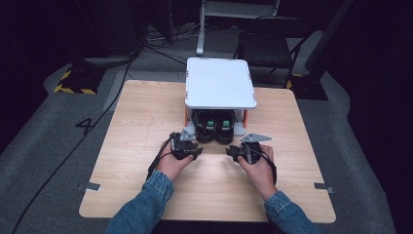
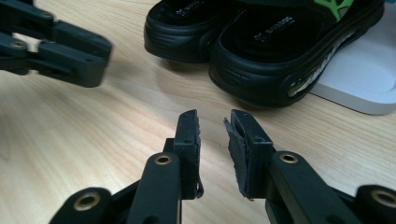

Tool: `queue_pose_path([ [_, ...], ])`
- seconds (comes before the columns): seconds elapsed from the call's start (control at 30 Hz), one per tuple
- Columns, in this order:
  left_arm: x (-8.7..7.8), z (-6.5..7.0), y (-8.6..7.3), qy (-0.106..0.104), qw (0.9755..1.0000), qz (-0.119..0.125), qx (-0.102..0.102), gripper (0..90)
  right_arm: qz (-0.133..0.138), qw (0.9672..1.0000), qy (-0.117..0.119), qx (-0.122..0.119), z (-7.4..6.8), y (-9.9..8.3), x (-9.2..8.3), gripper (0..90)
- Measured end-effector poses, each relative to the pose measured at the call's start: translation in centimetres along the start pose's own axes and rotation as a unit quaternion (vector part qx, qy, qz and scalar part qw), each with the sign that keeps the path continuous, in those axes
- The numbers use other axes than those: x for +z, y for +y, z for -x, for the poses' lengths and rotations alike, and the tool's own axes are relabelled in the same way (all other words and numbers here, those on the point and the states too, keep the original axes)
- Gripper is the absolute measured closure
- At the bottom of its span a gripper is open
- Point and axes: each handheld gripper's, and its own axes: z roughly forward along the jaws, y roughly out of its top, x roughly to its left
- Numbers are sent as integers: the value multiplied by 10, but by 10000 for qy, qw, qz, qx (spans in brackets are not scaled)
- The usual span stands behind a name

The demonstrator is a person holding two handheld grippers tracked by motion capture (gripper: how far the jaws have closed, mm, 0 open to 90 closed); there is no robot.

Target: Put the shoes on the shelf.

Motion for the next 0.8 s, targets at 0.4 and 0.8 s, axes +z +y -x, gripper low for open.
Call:
queue_pose_path([
  [0.4,21,-3,11,456,9989,43,-76,575,79,9991,-356,200,15,5,20,732],
  [0.8,47,-27,34,655,9975,177,-173,422,195,9961,-850,92,41,26,46,700],
])
